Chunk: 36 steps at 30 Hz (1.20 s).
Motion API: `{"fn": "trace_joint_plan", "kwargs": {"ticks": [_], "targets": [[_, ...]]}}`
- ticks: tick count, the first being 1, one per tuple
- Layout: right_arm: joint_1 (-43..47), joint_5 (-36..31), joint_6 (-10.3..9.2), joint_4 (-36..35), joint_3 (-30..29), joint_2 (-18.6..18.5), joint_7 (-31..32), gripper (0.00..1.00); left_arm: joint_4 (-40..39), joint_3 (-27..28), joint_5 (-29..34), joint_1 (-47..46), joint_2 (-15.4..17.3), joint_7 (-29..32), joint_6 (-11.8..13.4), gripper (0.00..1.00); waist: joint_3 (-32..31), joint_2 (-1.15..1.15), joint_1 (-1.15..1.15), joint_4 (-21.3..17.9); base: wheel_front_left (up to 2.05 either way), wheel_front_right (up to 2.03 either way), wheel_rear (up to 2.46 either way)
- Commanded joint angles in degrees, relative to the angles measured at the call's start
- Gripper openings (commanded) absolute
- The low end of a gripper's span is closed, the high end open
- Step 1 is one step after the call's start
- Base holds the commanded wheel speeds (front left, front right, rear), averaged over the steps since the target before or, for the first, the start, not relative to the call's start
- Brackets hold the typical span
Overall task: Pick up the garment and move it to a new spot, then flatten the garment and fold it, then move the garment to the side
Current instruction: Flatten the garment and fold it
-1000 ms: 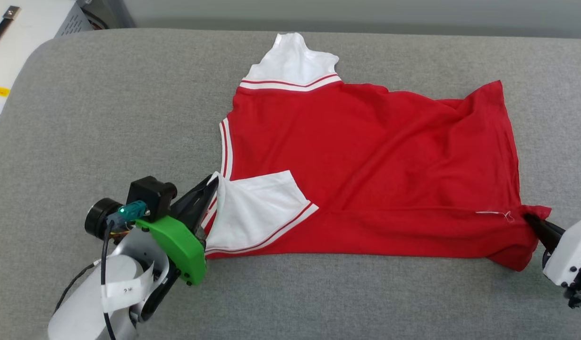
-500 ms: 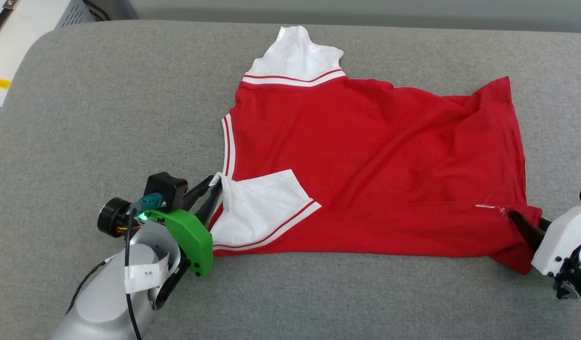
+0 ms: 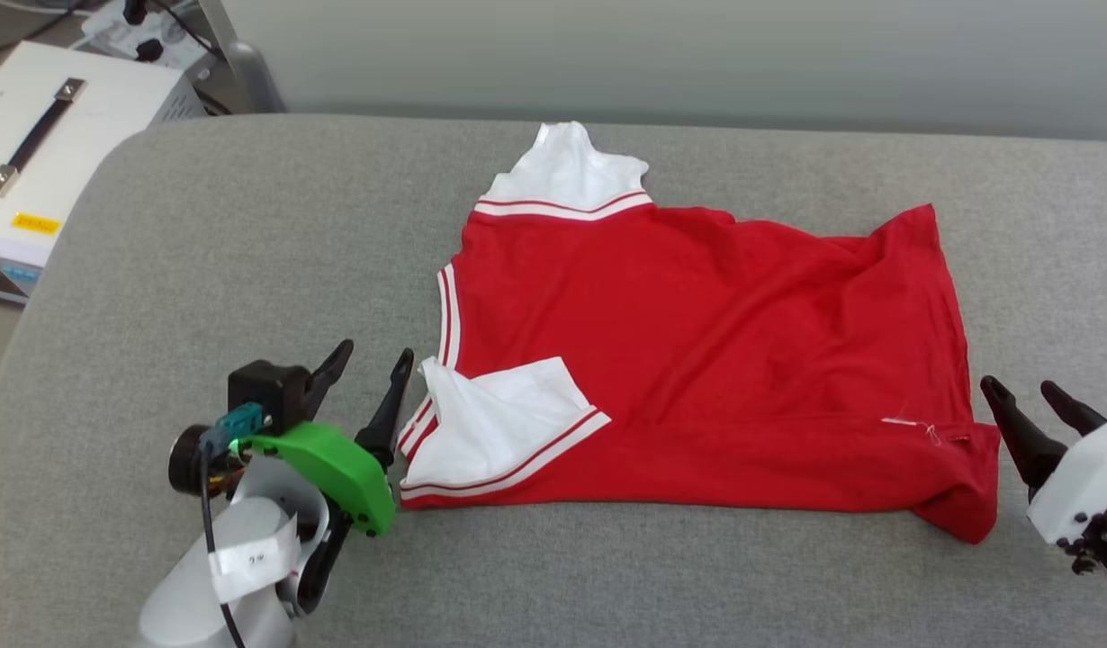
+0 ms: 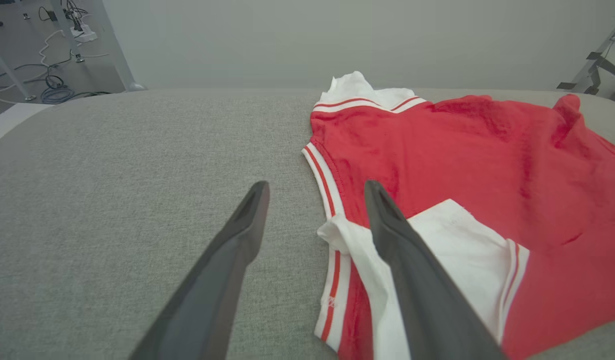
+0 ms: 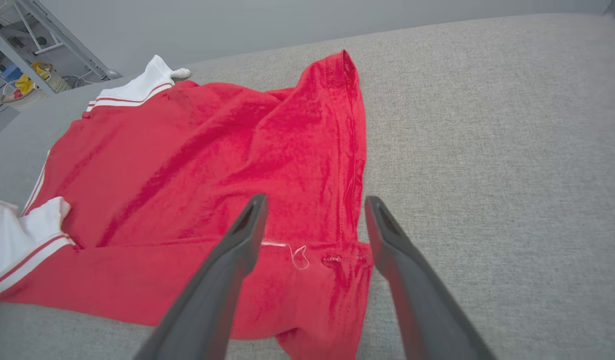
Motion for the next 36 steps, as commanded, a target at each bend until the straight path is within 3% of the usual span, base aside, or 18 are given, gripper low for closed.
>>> {"fn": "trace_joint_plan", "kwargs": {"ticks": [1,4,8,19,26,36], "targets": [[1.58,-0.40,-0.04,-1.38,-0.25,-0.13,-0.76,1.00,-1.51,0.66,-0.62,1.87,0.13,-0.42,0.61,1.00,-1.59,0.00,0.00,-0.26,0.00,0.00,0.00],[4.04,-1.59,-0.04,-4.44,-1.40,0.35,-0.97,1.00,-4.79,1.04,-2.23,5.44,0.64,0.65,0.92,1.00,-1.96,0.00,0.00,-0.37,0.00,0.00,0.00],[7.15,-3.68,-0.04,-8.34,-2.65,1.77,0.24,1.00,-10.47,1.06,-3.35,9.44,1.89,3.52,3.09,1.00,-1.75,0.00,0.00,-0.46,0.00,0.00,0.00],[10.92,-8.21,-0.04,-14.82,-4.74,7.94,4.11,1.00,-22.11,-1.42,-6.54,16.11,6.04,21.01,10.06,1.00,1.40,0.00,0.00,-1.84,0.00,0.00,0.00],[10.26,-8.13,-0.04,-15.48,-4.55,8.67,4.34,1.00,-22.62,-0.28,-5.95,15.32,6.15,22.28,14.27,1.00,3.33,0.00,0.00,-2.97,0.00,0.00,0.00],[9.45,-8.26,-0.04,-15.61,-4.23,8.51,4.34,1.00,-18.49,-0.70,-5.47,13.02,5.25,23.49,15.65,1.00,5.80,0.00,0.00,-3.80,0.00,0.00,0.00]]}}
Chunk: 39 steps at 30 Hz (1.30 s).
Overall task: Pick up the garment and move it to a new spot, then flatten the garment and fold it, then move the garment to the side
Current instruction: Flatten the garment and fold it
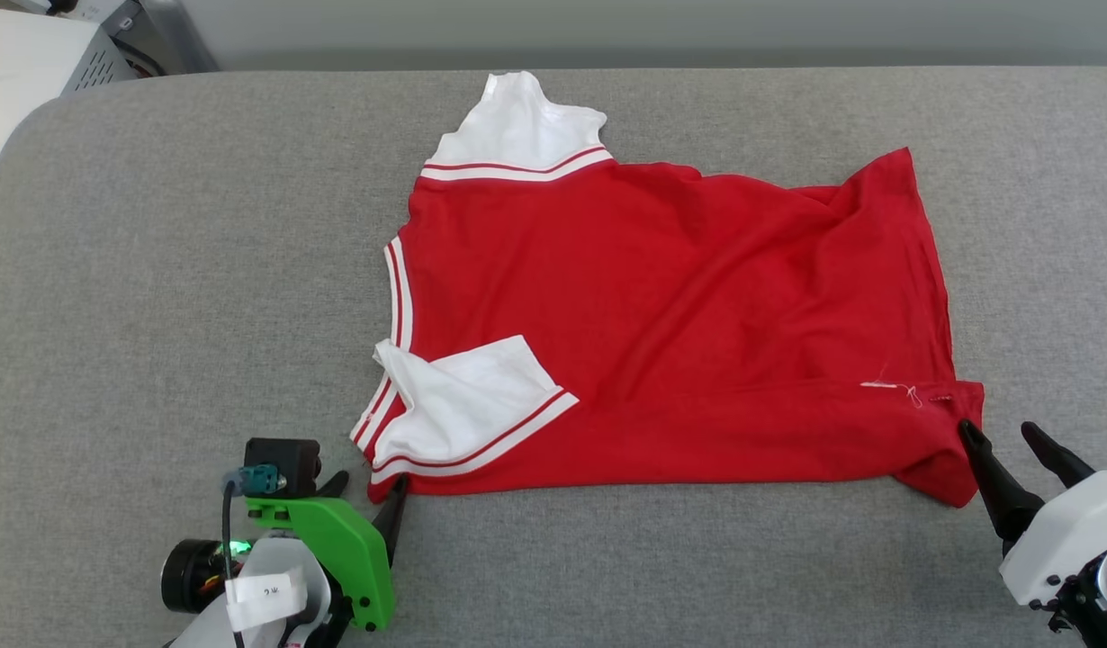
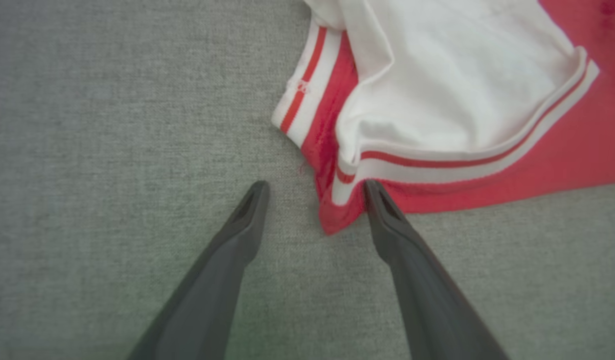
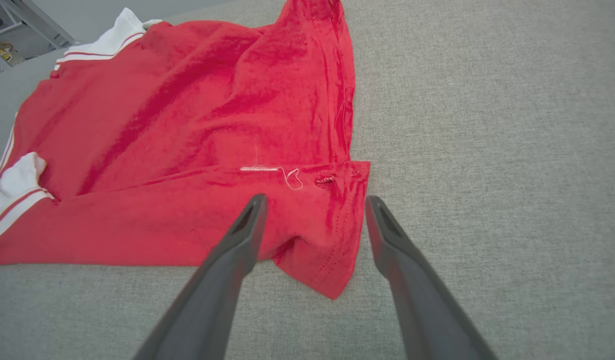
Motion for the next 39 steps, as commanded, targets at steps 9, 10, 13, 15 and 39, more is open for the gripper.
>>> {"fn": "trace_joint_plan", "kwargs": {"ticks": [9,10,13,15,39], "targets": [[-0.53,-2.21,-0.04,0.24,-0.26,-0.93,1.54,1.00,5.04,-2.73,-1.65,-1.94,-1.82,4.55,-2.32,0.00,0.67,0.00,0.00,0.67,0.00,0.00,0.00],[-0.41,-2.40,-0.04,0.37,-0.40,-0.97,1.70,1.00,5.08,-2.71,-1.87,-1.93,-2.00,4.39,-2.55,0.00,0.41,0.00,0.00,0.89,0.00,0.00,0.00],[0.03,-3.49,-0.04,1.30,-1.46,-0.86,3.10,1.00,4.61,-2.50,-2.26,-1.61,-2.17,3.53,-2.94,0.00,-0.63,0.00,0.00,1.86,0.00,0.00,0.00],[0.22,-4.88,-0.04,2.26,-2.07,-0.80,4.43,1.00,3.57,-2.15,-2.36,-1.22,-1.90,2.74,-2.99,0.00,-1.22,0.00,0.00,2.54,0.00,0.00,0.00],[-4.67,-10.38,-0.04,15.03,-6.59,3.79,11.53,0.00,-10.11,-2.27,-2.33,2.50,1.61,4.02,-0.65,0.00,-1.24,0.00,0.00,6.13,0.00,0.00,0.00]]}}
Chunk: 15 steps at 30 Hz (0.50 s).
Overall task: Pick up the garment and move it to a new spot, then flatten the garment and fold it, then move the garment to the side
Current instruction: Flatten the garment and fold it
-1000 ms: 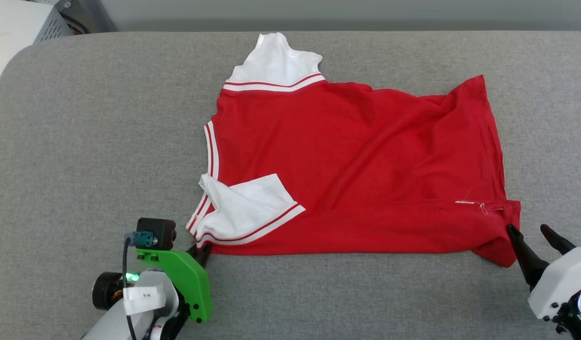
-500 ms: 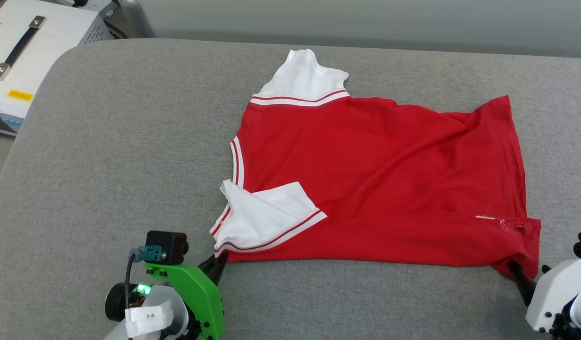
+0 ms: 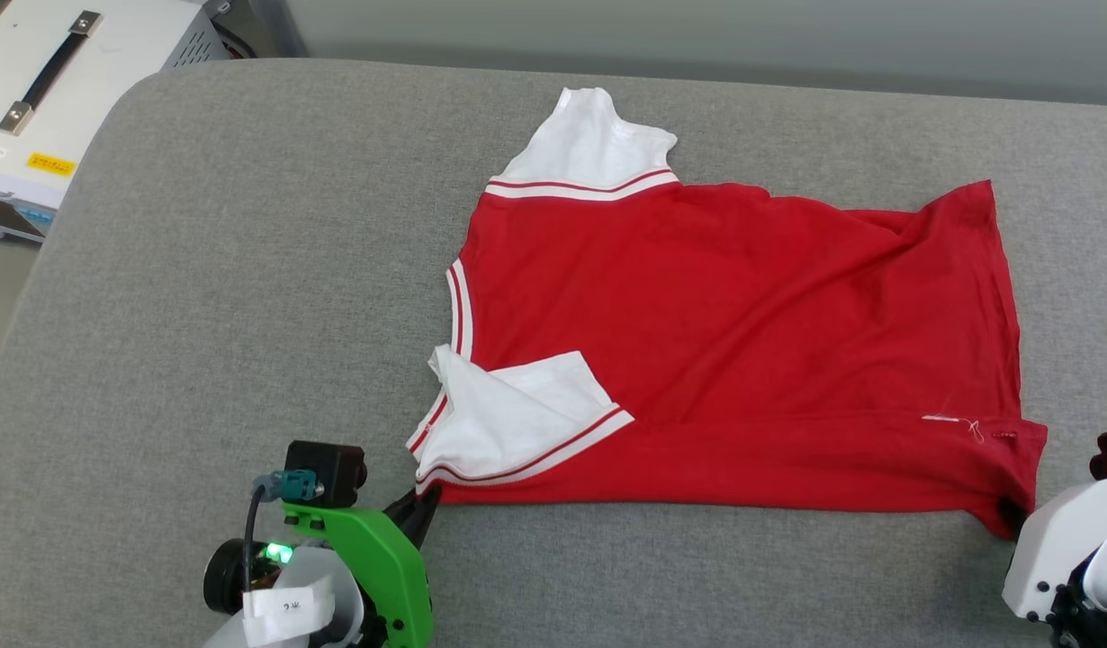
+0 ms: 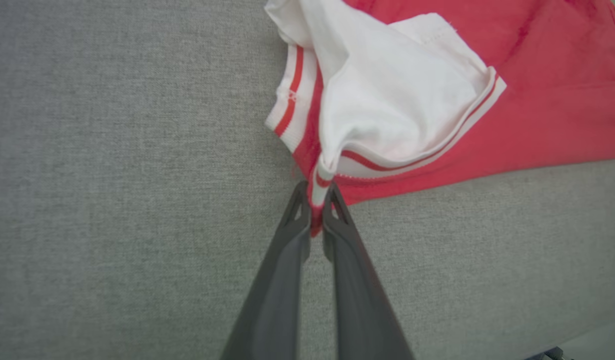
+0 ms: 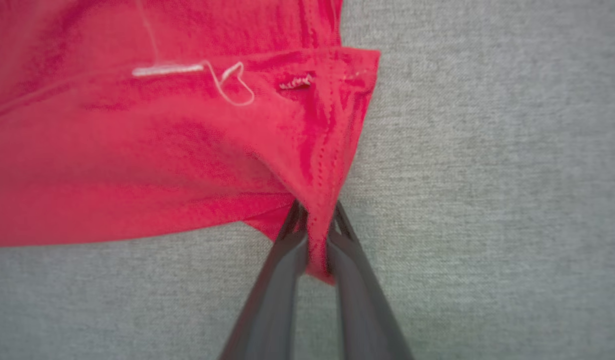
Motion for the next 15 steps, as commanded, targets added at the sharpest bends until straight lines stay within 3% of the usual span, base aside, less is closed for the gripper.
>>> {"fn": "trace_joint_plan", "kwargs": {"ticks": [1,9,15], "targets": [[-0.32,-0.08,-0.05,1.06,0.36,-0.54,-0.13,0.00,0.31,0.11,0.24,0.80,0.58,-0.01,0.34,0.00,-0.51,0.00,0.00,-0.12,0.00,0.00,0.00],[0.89,0.31,-0.05,-0.53,0.03,-4.68,1.47,0.00,1.96,-0.98,-0.15,2.01,0.93,1.01,0.04,0.00,-3.98,0.00,0.00,-0.32,0.00,0.00,0.00],[4.65,0.44,-0.05,-4.67,-2.00,-5.74,7.31,0.00,1.60,-2.38,-0.71,4.89,1.32,2.12,0.24,0.00,-7.01,0.00,0.00,-0.33,0.00,0.00,0.00]]}}
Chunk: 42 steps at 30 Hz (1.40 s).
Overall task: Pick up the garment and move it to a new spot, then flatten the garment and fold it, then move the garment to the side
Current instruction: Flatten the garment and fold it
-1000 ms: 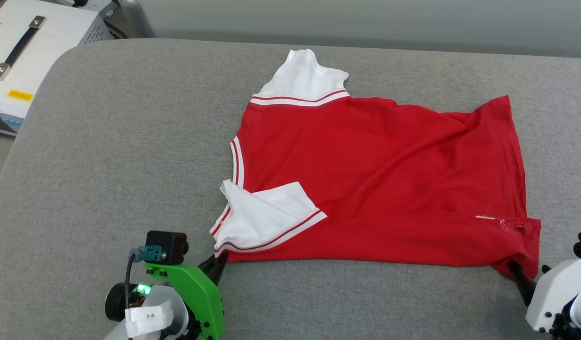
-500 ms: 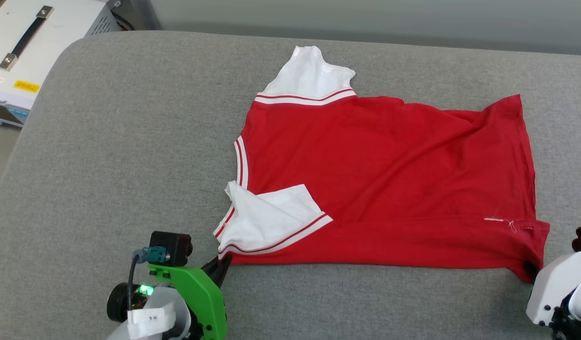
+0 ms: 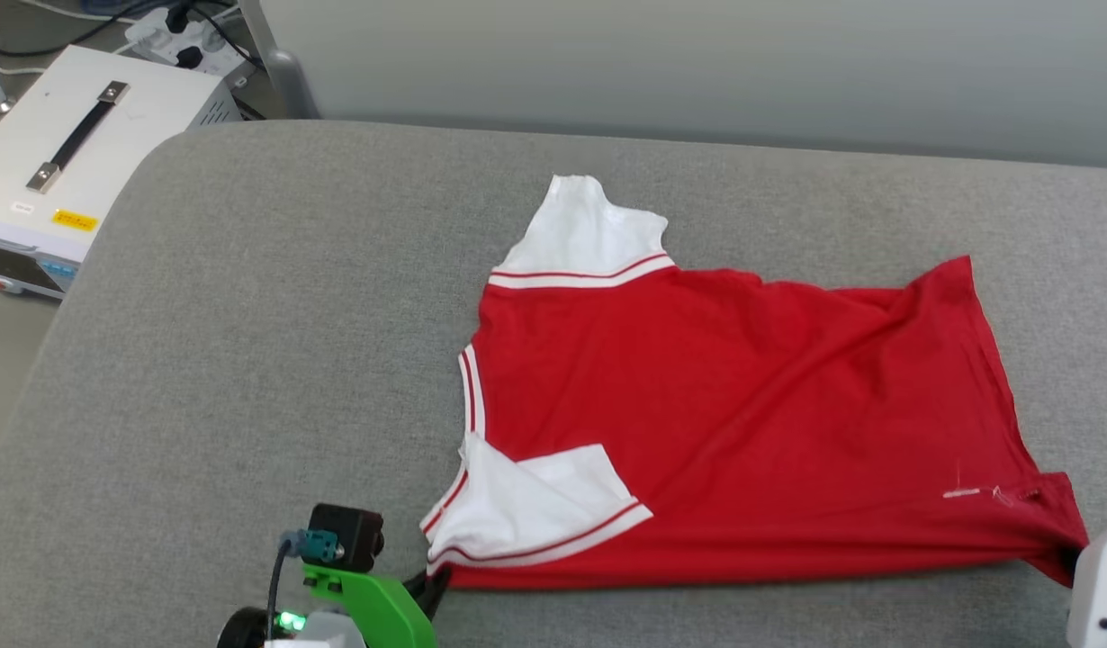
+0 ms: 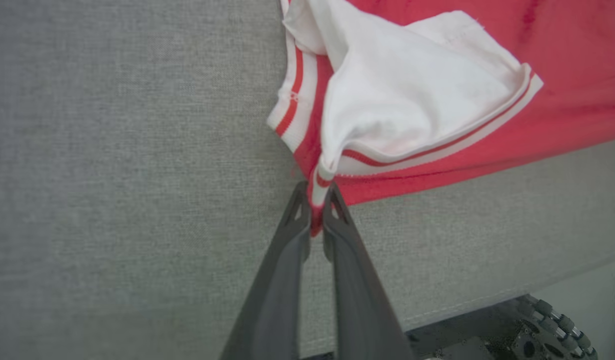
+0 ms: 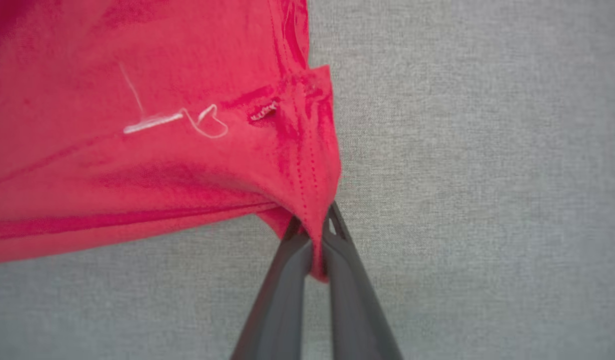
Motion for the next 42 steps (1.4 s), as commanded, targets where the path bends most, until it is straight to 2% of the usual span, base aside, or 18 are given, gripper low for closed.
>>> {"fn": "trace_joint_plan", "kwargs": {"ticks": [1,8,15,16,17,24,29,34,37,42], "targets": [[1.94,-0.07,-0.11,-1.22,-1.14,-0.67,1.55,0.00,-0.11,-0.04,-0.61,1.63,0.62,0.42,0.26,0.00,-1.65,0.00,0.00,-0.01,0.00,0.00,0.00],[8.63,-0.99,-0.11,-6.76,-3.98,2.01,8.07,0.00,-0.91,-1.88,-1.63,4.74,0.71,2.37,0.52,0.00,-3.17,0.00,0.00,0.24,0.00,0.00,0.00],[10.61,-1.71,-0.11,-6.47,-4.02,4.00,6.19,0.00,0.89,-3.32,-0.97,4.87,-0.49,1.90,0.30,0.00,-3.58,0.00,0.00,0.03,0.00,0.00,0.00],[10.38,-1.71,-0.11,-6.21,-3.96,4.25,5.22,0.93,1.30,-3.49,-0.49,4.66,-0.65,1.49,0.40,0.85,-3.64,0.00,0.00,-0.08,0.00,0.00,0.00],[10.12,-1.62,-0.11,-5.92,-3.89,4.47,4.28,1.00,1.69,-3.53,-0.10,4.43,-0.85,1.03,0.55,1.00,-3.72,0.00,0.00,-0.17,0.00,0.00,0.00],[7.50,0.38,-0.11,-7.63,-2.90,3.64,-4.03,1.00,1.46,-0.48,2.12,2.18,-1.70,-6.77,1.40,1.00,-4.84,0.00,0.00,-0.71,0.00,0.00,0.00],[4.54,1.87,-0.11,-11.36,-2.17,2.95,-14.00,1.00,-0.39,2.69,4.07,0.21,-2.35,-16.10,0.63,1.00,-5.38,0.00,0.00,-1.02,0.00,0.00,0.00],[3.34,3.72,-0.11,-13.93,1.28,1.48,-23.28,1.00,-1.25,4.57,6.39,-1.16,-3.03,-25.19,-0.77,1.00,-5.46,0.00,0.00,-1.49,0.00,0.00,0.00],[3.32,4.73,-0.11,-14.19,2.97,0.76,-29.21,1.00,-1.19,4.95,8.27,-1.60,-3.56,-28.02,-0.97,1.00,-5.39,0.00,0.00,-1.64,0.00,0.00,0.00],[4.77,5.67,-0.11,-12.37,5.63,1.72,-38.21,1.00,-1.48,8.23,10.26,-0.47,-7.41,-30.04,-1.77,1.00,-5.44,0.00,0.00,-1.84,0.00,0.00,0.00]]}}
